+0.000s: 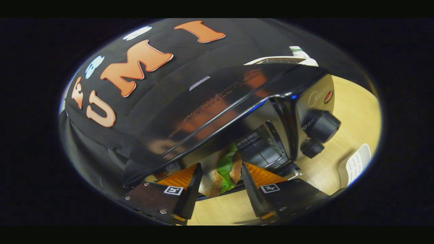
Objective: Open the toaster oven, put the food inside, and close the toaster oven door.
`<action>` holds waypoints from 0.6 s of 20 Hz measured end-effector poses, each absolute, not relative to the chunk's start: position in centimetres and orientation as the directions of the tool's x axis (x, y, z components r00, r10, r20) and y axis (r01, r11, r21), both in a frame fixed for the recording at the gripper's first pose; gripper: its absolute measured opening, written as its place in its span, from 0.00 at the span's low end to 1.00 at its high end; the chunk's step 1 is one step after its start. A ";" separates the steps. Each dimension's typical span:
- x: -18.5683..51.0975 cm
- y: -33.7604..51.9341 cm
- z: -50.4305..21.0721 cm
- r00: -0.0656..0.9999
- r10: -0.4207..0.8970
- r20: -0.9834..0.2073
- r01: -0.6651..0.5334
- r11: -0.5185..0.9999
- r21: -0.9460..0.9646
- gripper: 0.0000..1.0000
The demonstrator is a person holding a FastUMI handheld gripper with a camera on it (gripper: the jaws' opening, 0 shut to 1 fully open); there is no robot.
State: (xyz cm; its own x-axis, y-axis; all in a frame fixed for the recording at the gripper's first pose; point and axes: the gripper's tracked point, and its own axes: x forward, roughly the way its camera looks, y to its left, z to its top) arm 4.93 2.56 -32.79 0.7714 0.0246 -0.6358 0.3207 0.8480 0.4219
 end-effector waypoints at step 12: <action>-8.2 4.4 -31.1 0.660 0.156 -0.735 0.005 0.977 0.213 0.94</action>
State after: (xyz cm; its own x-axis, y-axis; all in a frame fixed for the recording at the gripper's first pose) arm -8.24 4.39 -31.09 0.6599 0.1565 -0.7349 0.0051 0.9771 0.2126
